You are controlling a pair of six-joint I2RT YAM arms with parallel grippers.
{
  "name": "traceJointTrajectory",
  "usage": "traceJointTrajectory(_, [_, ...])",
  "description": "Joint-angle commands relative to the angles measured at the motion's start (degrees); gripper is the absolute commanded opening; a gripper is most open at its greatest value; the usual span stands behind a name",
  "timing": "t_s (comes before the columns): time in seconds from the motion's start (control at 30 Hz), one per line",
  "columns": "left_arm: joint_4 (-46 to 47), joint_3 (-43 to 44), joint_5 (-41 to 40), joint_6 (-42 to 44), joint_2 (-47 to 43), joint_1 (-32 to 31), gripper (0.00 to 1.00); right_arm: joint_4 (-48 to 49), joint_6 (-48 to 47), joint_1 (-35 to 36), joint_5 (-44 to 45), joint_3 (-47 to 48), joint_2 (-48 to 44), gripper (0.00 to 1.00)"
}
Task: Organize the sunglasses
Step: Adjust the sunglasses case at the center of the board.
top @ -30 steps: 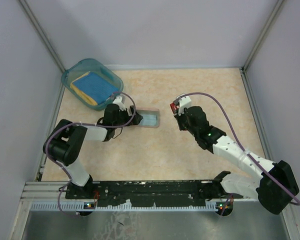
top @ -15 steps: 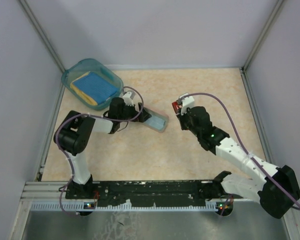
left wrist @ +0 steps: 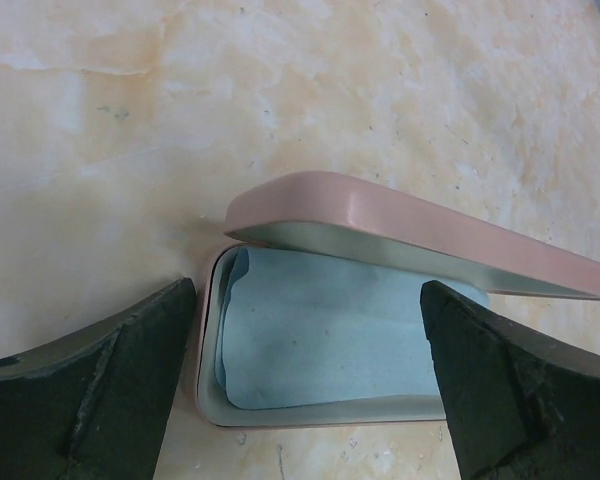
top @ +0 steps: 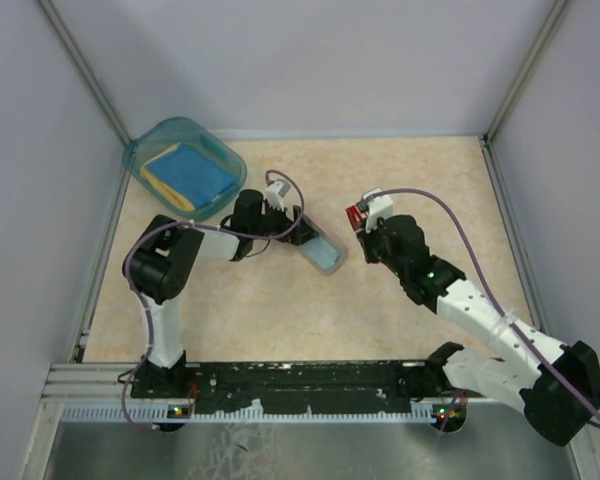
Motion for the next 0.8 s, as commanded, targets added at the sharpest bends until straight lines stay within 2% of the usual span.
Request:
traceJointTrajectory(0.0, [-1.80, 2.00, 2.43, 1.62, 1.74, -1.80, 1.00, -0.26, 1.77, -0.50, -1.05, 2.32, -1.65, 0.00])
traceJointTrajectory(0.23, [-2.74, 3.36, 1.74, 2.16, 1.65, -3.38, 1.00, -1.52, 3.11, -0.50, -1.83, 3.35, -2.75, 0.00])
traceJointTrajectory(0.37, [-4.24, 1.51, -5.14, 0.99, -1.48, -3.16, 1.00, -1.84, 2.53, -0.50, -3.08, 3.83, -3.09, 0.00])
traceJointTrajectory(0.53, [-3.44, -2.64, -9.14, 0.30, -7.40, -2.28, 1.00, -1.50, 0.92, -0.50, -7.07, 4.84, -2.28, 0.00])
traceJointTrajectory(0.77, [-6.22, -8.66, -17.87, -1.78, -16.94, -1.75, 1.00, -3.01, 0.95, 1.03, -14.11, 10.21, 3.74, 0.00])
